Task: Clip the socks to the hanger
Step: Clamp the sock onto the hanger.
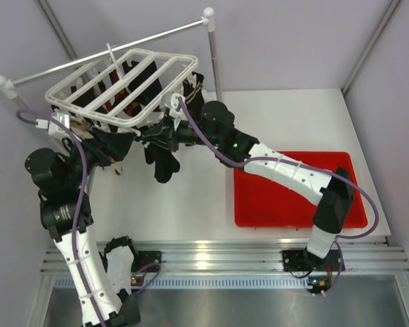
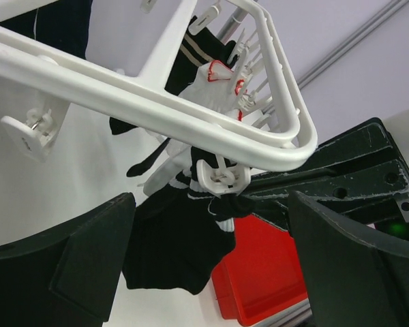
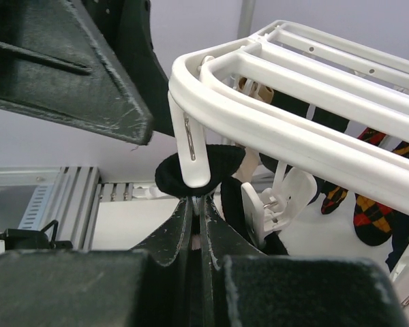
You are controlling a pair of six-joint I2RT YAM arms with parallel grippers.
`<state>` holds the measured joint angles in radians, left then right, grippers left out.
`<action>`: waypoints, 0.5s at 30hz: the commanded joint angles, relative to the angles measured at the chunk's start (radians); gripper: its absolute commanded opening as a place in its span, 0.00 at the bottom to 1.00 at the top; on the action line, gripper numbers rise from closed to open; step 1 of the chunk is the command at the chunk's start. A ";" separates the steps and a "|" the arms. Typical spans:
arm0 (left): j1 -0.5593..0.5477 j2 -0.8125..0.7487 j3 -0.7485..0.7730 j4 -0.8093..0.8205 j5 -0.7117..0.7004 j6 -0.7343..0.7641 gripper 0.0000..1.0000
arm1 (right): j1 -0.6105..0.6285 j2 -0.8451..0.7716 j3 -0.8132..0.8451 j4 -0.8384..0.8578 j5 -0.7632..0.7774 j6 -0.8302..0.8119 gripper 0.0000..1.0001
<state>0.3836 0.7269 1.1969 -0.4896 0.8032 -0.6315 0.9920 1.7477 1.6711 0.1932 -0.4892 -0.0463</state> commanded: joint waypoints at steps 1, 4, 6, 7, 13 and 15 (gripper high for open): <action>0.000 -0.040 0.040 -0.046 -0.041 0.044 0.98 | -0.003 -0.024 0.039 0.046 0.017 -0.023 0.00; 0.000 -0.061 0.041 -0.092 -0.045 0.081 0.98 | -0.006 -0.031 0.027 0.028 0.027 -0.036 0.00; 0.000 -0.064 0.047 -0.150 -0.032 0.134 0.98 | -0.009 -0.037 0.018 0.015 0.028 -0.050 0.00; 0.000 -0.063 0.053 -0.177 -0.016 0.157 0.98 | -0.009 -0.043 0.010 -0.007 0.026 -0.055 0.00; 0.000 -0.067 0.082 -0.360 0.013 0.323 0.98 | -0.007 -0.086 -0.045 -0.064 0.014 -0.055 0.07; 0.000 -0.078 0.089 -0.408 0.004 0.375 0.98 | -0.007 -0.106 -0.066 -0.078 0.014 -0.053 0.22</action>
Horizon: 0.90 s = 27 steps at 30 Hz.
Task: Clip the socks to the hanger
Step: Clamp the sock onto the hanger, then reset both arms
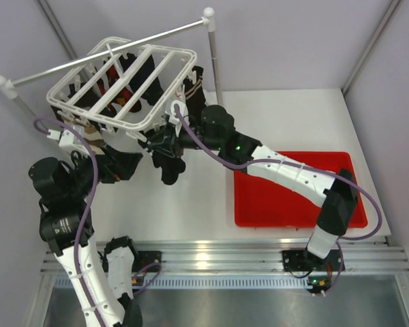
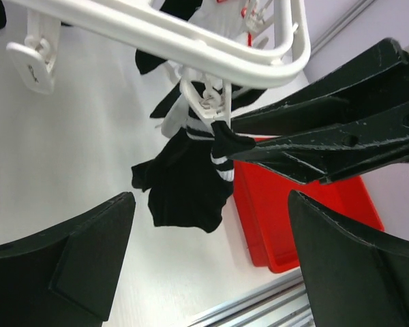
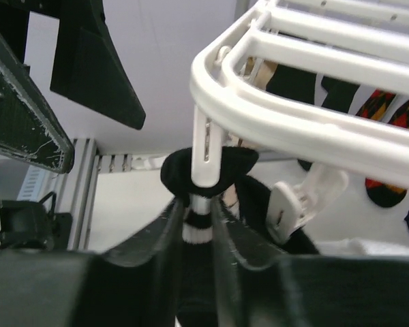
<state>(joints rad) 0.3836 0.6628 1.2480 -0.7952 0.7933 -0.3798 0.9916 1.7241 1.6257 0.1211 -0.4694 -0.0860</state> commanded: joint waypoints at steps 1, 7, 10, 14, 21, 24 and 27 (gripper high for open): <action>0.000 -0.017 0.039 -0.116 0.008 0.140 0.98 | -0.004 -0.090 -0.027 -0.026 -0.006 -0.014 0.27; 0.001 -0.043 0.059 -0.228 -0.016 0.300 0.98 | 0.005 -0.182 -0.113 -0.089 0.017 -0.026 0.60; 0.001 -0.049 0.071 -0.274 -0.031 0.367 0.98 | 0.005 -0.247 -0.158 -0.118 0.046 -0.034 0.68; 0.000 -0.045 0.088 -0.309 -0.065 0.453 0.98 | -0.010 -0.348 -0.222 -0.173 0.097 -0.066 0.79; 0.000 -0.012 0.122 -0.326 -0.112 0.559 0.98 | -0.240 -0.607 -0.433 -0.161 0.077 0.019 1.00; 0.001 0.003 0.128 -0.285 -0.105 0.562 0.98 | -0.338 -0.728 -0.515 -0.182 0.092 0.008 1.00; 0.000 0.001 0.107 -0.213 -0.108 0.529 0.98 | -0.419 -0.848 -0.593 -0.221 0.118 -0.001 1.00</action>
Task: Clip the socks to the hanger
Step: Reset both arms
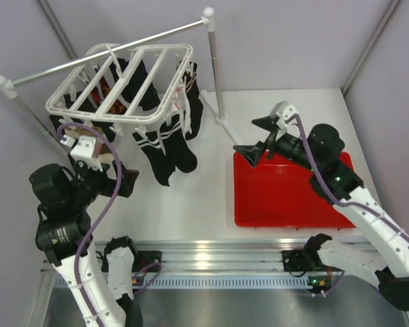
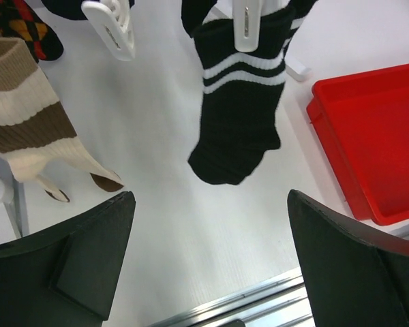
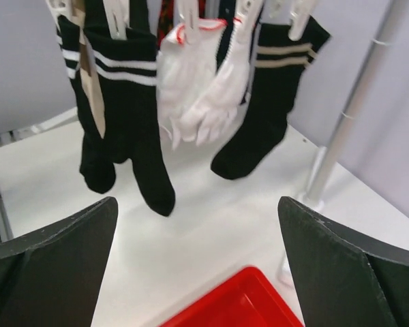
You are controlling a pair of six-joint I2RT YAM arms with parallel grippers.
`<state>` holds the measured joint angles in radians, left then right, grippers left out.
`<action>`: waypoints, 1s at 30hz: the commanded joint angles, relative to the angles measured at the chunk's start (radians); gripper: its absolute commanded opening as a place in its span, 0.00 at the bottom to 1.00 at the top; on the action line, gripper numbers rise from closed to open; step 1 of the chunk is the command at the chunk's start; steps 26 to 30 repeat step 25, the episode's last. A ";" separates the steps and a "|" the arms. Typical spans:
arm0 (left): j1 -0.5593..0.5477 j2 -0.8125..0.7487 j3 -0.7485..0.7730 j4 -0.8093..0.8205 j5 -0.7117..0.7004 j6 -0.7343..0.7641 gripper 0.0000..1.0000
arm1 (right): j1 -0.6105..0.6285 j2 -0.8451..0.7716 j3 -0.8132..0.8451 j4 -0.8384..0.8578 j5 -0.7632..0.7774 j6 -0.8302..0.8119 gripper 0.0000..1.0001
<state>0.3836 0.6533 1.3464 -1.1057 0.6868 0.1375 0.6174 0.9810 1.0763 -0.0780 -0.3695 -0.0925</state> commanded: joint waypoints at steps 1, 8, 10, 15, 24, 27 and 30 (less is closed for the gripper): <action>0.001 0.012 0.004 0.112 0.003 0.008 0.98 | -0.077 -0.137 -0.062 -0.046 0.029 -0.004 1.00; 0.003 0.002 -0.046 0.221 0.000 -0.004 0.98 | -0.113 -0.384 -0.197 -0.164 0.293 -0.042 1.00; 0.001 -0.001 -0.084 0.250 -0.018 -0.007 0.98 | -0.139 -0.445 -0.242 -0.183 0.314 -0.033 1.00; 0.001 0.003 -0.164 0.273 -0.064 -0.012 0.98 | -0.254 -0.525 -0.312 -0.200 0.256 0.031 1.00; 0.003 -0.027 -0.179 0.293 -0.101 -0.003 0.98 | -0.294 -0.553 -0.323 -0.200 0.233 0.045 1.00; 0.001 -0.041 -0.179 0.299 -0.105 -0.001 0.98 | -0.300 -0.556 -0.325 -0.197 0.231 0.046 1.00; 0.001 -0.041 -0.179 0.299 -0.105 -0.001 0.98 | -0.300 -0.556 -0.325 -0.197 0.231 0.046 1.00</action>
